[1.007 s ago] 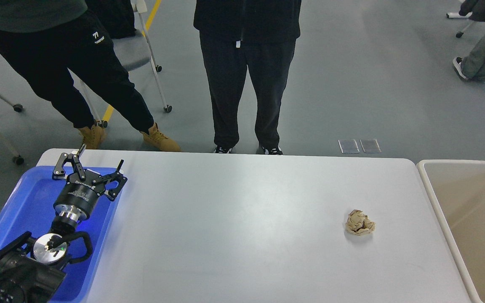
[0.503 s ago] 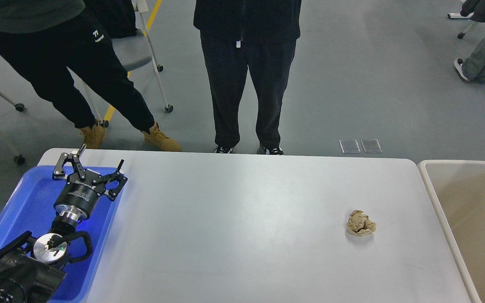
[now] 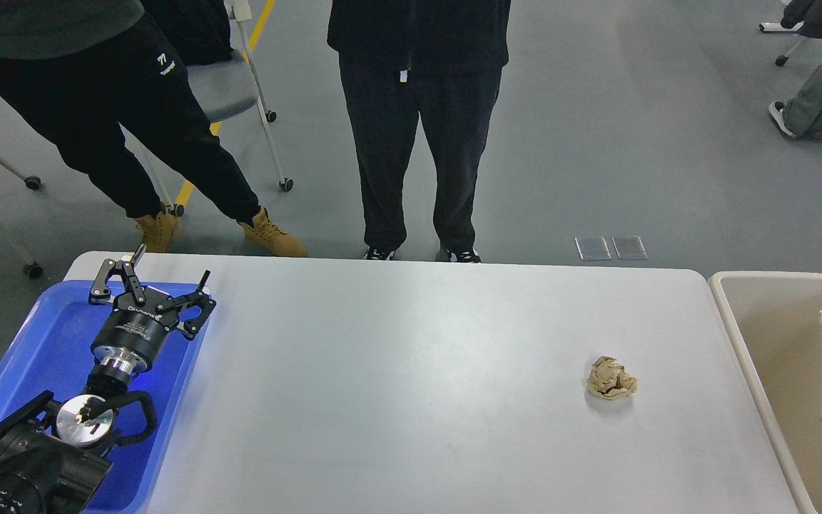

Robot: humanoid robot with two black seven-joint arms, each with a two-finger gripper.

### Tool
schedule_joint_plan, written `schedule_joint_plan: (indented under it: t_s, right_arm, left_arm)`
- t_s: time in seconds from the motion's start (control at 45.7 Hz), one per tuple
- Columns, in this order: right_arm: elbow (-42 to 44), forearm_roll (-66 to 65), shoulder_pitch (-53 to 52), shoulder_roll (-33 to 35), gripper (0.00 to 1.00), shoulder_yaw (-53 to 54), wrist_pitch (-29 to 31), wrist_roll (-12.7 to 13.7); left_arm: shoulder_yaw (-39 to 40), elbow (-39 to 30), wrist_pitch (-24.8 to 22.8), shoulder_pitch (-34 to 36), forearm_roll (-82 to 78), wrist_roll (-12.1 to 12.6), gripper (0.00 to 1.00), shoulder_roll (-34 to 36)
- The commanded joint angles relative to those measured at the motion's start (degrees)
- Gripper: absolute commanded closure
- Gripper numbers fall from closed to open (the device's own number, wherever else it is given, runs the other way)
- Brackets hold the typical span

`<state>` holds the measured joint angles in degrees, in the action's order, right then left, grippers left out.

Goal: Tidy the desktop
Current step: 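Lower the foil tray into the white bin and release it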

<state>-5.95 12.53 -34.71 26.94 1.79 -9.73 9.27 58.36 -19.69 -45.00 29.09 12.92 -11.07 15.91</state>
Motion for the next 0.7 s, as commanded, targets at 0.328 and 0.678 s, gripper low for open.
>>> schedule_joint_plan:
  t_s: [0.328,0.678]
  right_arm:
    - [-0.2,-4.7,0.6,-0.1,0.0,0.1,1.6,-2.2]
    - [-0.9,-9.1,-6.9,6.9,0.0,-0.1,11.7,-2.2]
  left_arm:
    - [0.0,0.0,0.0,0.0,0.0,0.0,0.0,0.0]
    - [0.0,0.0,0.0,0.0,0.0,0.0,0.0,0.0]
